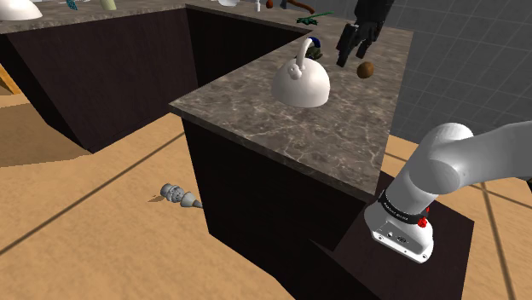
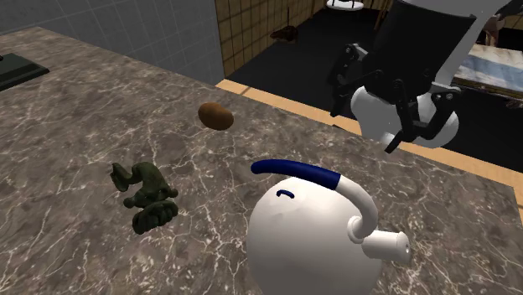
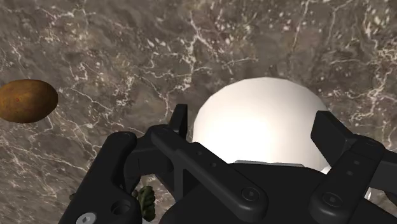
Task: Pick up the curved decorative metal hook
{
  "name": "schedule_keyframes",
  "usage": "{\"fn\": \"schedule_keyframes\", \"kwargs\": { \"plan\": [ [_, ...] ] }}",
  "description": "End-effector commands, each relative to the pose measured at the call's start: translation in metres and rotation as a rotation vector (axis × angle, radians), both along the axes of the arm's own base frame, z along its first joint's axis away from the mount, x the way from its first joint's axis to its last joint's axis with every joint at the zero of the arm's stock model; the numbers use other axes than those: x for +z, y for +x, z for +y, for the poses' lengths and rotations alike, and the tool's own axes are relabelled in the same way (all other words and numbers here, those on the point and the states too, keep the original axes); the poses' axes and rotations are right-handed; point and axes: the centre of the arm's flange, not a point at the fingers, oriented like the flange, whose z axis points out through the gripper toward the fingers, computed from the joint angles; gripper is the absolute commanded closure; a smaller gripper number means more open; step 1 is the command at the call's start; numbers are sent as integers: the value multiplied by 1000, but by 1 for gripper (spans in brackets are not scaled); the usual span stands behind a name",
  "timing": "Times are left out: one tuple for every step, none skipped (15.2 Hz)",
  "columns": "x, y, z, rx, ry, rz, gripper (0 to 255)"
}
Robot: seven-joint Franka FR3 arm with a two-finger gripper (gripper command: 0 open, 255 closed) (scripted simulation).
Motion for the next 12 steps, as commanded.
{"fn": "schedule_keyframes", "kwargs": {
  "plan": [
    [0, 0, 0, 0, 0, 0, 0],
    [0, 12, -7, -3, 1, 4, 0],
    [-1, 24, -15, -6, 3, 8, 0],
    [-1, 35, -22, -9, 4, 12, 0],
    [-1, 47, -29, -12, 6, 16, 0],
    [-2, 59, -37, -15, 7, 20, 0],
    [-2, 70, -44, -17, 9, 23, 0],
    [-3, 82, -51, -20, 10, 27, 0],
    [-4, 94, -59, -23, 12, 31, 0],
    [-4, 105, -66, -26, 13, 35, 0],
    [-5, 117, -74, -29, 15, 39, 0],
    [-6, 128, -82, -32, 16, 43, 0]
  ]
}}
